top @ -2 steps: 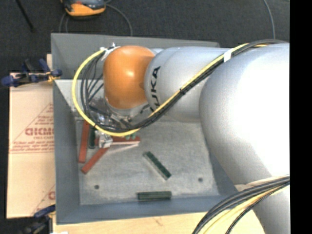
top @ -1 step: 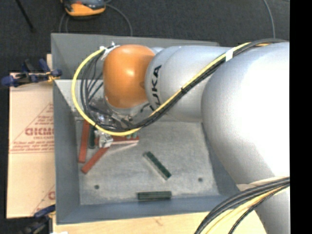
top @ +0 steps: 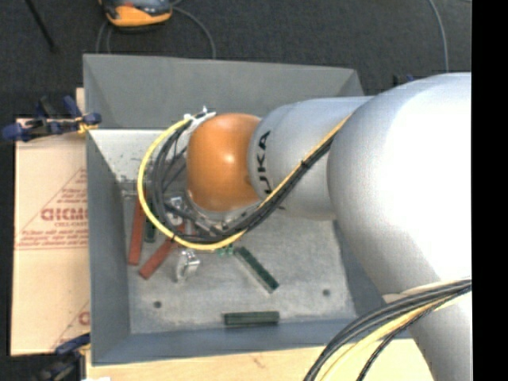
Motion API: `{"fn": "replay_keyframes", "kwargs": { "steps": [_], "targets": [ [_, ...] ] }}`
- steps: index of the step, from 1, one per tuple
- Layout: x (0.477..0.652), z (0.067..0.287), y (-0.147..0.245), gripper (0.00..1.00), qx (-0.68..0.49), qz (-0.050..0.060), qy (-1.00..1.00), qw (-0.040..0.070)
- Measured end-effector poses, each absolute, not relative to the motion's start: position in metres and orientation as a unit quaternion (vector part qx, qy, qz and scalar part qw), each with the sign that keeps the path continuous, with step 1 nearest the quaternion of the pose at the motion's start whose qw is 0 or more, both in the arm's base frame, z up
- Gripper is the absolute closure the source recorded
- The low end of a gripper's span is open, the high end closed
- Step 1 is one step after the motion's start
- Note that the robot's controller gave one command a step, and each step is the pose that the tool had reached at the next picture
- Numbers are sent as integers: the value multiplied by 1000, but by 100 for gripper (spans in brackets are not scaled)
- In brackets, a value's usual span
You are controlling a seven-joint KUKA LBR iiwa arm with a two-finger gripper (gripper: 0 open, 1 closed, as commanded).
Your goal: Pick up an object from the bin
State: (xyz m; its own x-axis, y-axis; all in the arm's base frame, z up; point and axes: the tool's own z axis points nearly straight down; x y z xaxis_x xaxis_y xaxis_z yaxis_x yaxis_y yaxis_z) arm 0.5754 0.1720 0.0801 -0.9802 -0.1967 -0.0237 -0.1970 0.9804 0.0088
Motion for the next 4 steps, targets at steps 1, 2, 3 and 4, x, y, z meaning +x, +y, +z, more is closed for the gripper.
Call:
{"fn": "replay_keyframes", "kwargs": {
  "steps": [1, 2, 3, 4],
  "targets": [
    [570, 78, 170, 100, -97, 3, 995, -4],
    [571, 78, 170, 100, -96, 3, 995, -4],
    [594, 172, 173, 100, -100, 0, 995, 2],
    [594, 172, 173, 100, -100, 1, 995, 1]
  ]
}}
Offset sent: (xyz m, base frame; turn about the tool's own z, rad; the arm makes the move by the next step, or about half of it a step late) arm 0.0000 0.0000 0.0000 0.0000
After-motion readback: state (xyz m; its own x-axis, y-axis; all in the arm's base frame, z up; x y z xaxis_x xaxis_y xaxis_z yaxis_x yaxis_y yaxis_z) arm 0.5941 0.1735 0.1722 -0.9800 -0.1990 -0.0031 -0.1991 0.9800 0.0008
